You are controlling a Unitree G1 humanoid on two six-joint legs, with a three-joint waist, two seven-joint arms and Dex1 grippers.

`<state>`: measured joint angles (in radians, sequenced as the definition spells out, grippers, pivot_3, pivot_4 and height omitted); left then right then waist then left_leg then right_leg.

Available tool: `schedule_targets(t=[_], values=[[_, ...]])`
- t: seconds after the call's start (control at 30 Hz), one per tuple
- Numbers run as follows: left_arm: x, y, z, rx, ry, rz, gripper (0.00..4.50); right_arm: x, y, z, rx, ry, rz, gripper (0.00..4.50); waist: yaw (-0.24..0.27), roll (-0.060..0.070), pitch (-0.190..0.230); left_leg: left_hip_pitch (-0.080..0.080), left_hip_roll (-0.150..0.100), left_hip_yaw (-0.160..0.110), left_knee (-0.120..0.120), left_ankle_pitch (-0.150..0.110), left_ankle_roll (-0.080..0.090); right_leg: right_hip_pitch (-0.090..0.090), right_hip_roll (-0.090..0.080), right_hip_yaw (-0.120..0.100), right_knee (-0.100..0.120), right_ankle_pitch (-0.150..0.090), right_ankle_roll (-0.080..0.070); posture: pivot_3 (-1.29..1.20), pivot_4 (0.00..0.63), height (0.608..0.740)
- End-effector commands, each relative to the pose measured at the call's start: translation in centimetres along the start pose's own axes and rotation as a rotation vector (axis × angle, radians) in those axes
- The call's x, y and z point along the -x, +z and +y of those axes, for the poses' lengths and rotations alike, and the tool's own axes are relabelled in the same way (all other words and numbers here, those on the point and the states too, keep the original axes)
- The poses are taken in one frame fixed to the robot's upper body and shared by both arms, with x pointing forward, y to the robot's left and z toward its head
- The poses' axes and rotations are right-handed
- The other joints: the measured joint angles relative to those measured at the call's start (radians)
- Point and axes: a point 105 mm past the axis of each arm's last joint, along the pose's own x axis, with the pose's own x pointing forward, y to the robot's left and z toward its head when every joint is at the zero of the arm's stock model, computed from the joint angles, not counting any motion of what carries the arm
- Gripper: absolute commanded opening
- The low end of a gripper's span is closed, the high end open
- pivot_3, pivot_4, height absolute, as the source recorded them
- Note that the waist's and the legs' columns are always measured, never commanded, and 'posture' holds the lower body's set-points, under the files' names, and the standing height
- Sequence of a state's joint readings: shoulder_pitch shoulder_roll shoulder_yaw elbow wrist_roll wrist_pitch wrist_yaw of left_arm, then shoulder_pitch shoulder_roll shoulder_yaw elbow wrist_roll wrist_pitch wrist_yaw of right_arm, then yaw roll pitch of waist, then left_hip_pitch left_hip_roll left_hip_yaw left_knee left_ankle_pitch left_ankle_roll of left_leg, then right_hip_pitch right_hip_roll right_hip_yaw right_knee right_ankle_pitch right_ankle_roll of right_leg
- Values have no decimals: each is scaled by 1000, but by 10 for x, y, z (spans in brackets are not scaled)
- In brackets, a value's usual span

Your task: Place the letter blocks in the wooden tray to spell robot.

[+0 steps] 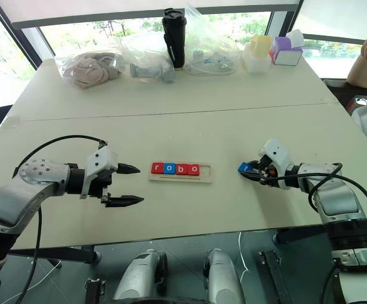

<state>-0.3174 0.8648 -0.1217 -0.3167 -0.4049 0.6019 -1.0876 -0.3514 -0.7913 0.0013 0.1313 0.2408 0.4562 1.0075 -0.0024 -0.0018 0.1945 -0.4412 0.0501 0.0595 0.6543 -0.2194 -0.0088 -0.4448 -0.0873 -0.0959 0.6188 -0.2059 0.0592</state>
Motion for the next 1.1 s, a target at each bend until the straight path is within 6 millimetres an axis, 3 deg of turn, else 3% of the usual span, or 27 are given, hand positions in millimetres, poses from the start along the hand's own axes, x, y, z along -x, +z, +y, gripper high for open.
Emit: schedule_targets(t=[0.03,0.13,0.27,0.4,0.7,1.1], values=[[6,8,2,-33,13,-21,4500,10,34,-2,58,6,-85,1169,4,0,0,0,0,0,0,0,0,0,0,0,0,0,0,0,150,740],[5,8,2,-35,9,-21,4500,11,62,13,120,98,-120,1169,4,0,0,0,0,0,1,0,0,0,0,0,2,0,0,0,150,740],[4,8,2,-36,8,-21,4500,11,71,27,163,178,-111,1169,16,0,0,0,1,-1,2,0,0,0,1,0,3,0,-1,0,150,740],[2,9,1,-37,7,-28,4500,-5,90,53,285,318,-102,1169,15,0,0,-1,1,-1,5,0,0,0,0,0,3,0,-1,0,150,740],[2,8,-3,-25,23,-34,4500,-29,88,58,352,400,-43,1169,15,0,0,-1,1,-1,9,0,0,1,0,0,5,0,-1,0,150,740],[1,7,-5,-9,33,-40,4500,-51,81,51,339,407,-16,1169,15,0,0,-1,1,-1,10,0,0,0,0,0,9,0,-1,0,150,740]])
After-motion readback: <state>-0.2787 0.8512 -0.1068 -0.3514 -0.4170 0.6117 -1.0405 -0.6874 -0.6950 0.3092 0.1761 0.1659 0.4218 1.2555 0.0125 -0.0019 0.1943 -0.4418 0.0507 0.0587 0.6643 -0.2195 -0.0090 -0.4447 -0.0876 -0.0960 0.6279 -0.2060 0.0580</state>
